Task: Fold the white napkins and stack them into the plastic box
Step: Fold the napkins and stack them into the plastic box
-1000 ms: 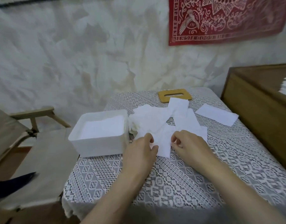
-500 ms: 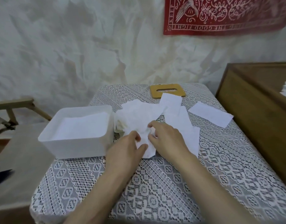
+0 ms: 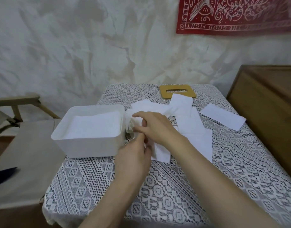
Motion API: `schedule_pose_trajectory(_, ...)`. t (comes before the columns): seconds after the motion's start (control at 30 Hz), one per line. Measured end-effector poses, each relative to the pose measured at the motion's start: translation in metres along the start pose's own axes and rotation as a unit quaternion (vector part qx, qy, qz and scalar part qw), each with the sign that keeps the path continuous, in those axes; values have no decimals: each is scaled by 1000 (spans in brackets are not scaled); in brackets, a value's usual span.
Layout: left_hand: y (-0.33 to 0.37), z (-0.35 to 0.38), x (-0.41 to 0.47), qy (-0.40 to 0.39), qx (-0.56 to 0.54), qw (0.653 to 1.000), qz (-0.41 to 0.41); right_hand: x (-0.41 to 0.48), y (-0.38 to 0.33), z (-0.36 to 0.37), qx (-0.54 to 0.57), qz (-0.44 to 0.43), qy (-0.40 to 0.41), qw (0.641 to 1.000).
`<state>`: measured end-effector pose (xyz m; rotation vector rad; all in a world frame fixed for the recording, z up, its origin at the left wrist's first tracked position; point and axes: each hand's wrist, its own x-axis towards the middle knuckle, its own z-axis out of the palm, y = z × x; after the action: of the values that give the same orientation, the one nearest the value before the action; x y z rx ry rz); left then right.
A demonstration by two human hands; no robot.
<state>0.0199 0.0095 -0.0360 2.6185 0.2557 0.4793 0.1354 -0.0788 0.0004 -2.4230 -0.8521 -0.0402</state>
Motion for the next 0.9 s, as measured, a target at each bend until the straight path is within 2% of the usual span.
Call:
schedule_pose_trajectory(0.3, -6, -3, -7, 28, -3, 999, 16, 18, -9, 15, -3, 13, -3, 1000)
schedule_pose_trajectory(0.57, -4, -4, -10, 19, 9, 1000, 14, -3, -5, -7, -10, 5, 7, 1000)
schedule_pose_trajectory(0.77, 1, -6, -9, 13, -8, 1000, 6, -57, 27, -59, -36, 48, 112, 992)
schedule_pose_trajectory(0.9, 4, -5, -7, 0, -17, 1000, 3, -98, 46, -94, -80, 91, 227, 966)
